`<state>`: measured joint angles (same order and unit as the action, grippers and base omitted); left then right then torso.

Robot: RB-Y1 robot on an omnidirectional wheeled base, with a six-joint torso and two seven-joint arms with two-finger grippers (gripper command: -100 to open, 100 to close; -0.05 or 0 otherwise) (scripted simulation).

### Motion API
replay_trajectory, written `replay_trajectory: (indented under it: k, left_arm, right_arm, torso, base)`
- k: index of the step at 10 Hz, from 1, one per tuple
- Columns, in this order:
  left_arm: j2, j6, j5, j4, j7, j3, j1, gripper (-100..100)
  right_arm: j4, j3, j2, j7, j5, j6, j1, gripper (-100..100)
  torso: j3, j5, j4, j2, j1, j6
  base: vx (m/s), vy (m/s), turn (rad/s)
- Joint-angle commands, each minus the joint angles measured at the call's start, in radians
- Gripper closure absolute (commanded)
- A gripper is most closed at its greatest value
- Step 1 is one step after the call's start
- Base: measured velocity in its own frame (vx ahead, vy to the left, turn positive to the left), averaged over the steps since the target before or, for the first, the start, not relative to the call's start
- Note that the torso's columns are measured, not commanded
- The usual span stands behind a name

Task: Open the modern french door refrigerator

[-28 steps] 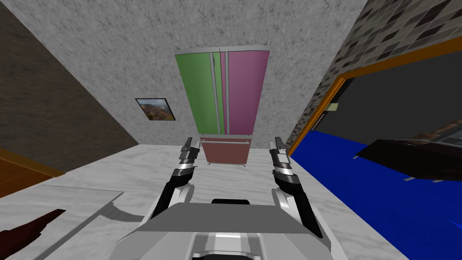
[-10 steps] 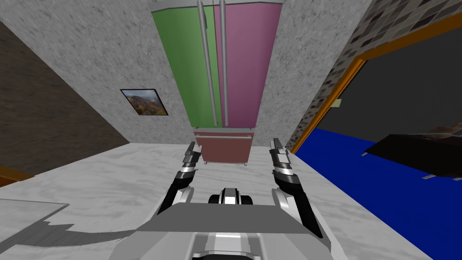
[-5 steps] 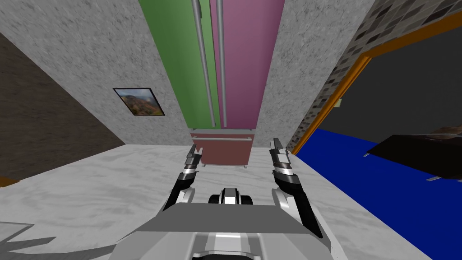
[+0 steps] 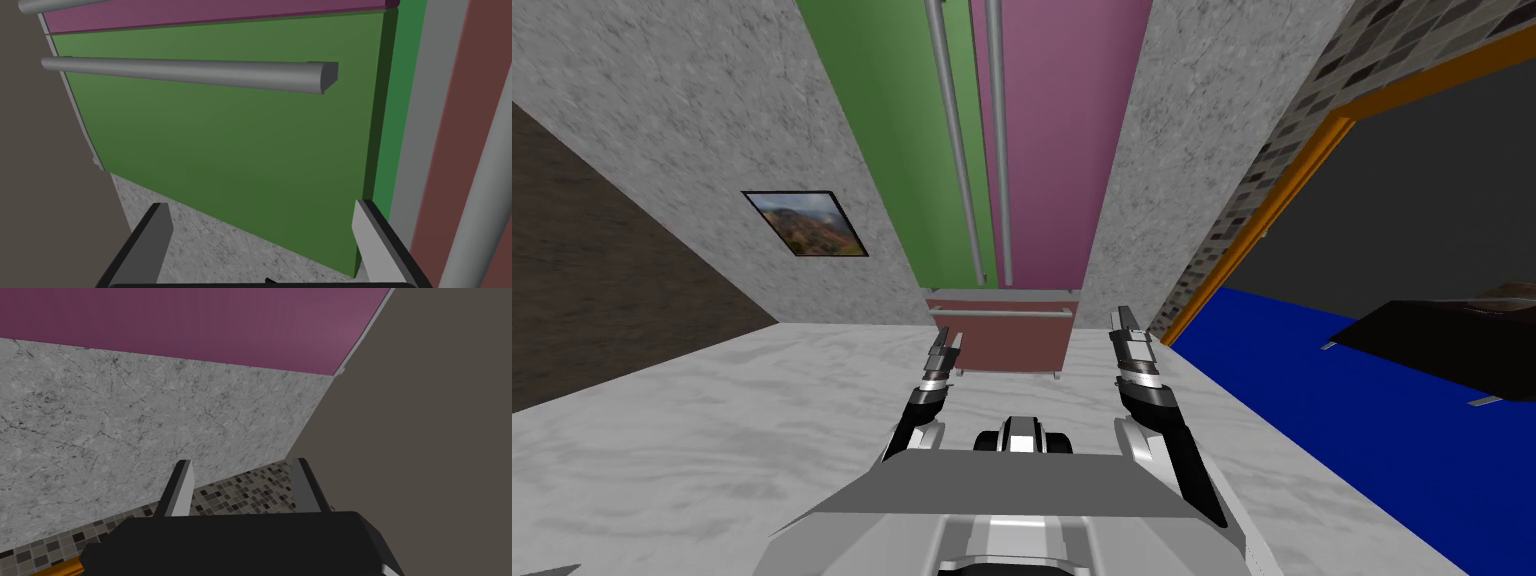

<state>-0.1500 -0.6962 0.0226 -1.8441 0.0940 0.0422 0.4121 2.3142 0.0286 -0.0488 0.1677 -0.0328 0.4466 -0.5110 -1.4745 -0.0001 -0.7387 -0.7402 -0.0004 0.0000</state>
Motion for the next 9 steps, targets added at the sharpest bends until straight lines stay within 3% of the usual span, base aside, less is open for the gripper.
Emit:
replay_trajectory:
  k: [1, 4, 9]
  left_arm:
    - [-0.014, -0.067, -0.002, 0.08, 0.007, -0.005, -0.008, -100]
    - [-0.014, -0.141, -0.006, 0.173, 0.012, -0.008, -0.023, -100]
    - [-0.008, -0.215, -0.011, 0.293, 0.016, -0.012, -0.04, -100]
  right_arm:
    - [0.0, 0.0, 0.0, 0.0, 0.0, 0.0, 0.0, 0]
    - [0.0, 0.0, 0.0, 0.0, 0.0, 0.0, 0.0, 0]
    - [0.0, 0.0, 0.0, 0.0, 0.0, 0.0, 0.0, 0]
  torso:
    - [-0.001, 0.0, 0.0, 0.001, 0.0, 0.0]
    - [-0.003, 0.0, 0.001, 0.004, 0.001, 0.0]
    - [-0.001, 0.0, 0.0, 0.001, 0.001, 0.0]
  base:
    - [0.125, -0.023, -0.019]
    - [0.158, -0.017, -0.018]
    - [0.096, -0.005, -0.01]
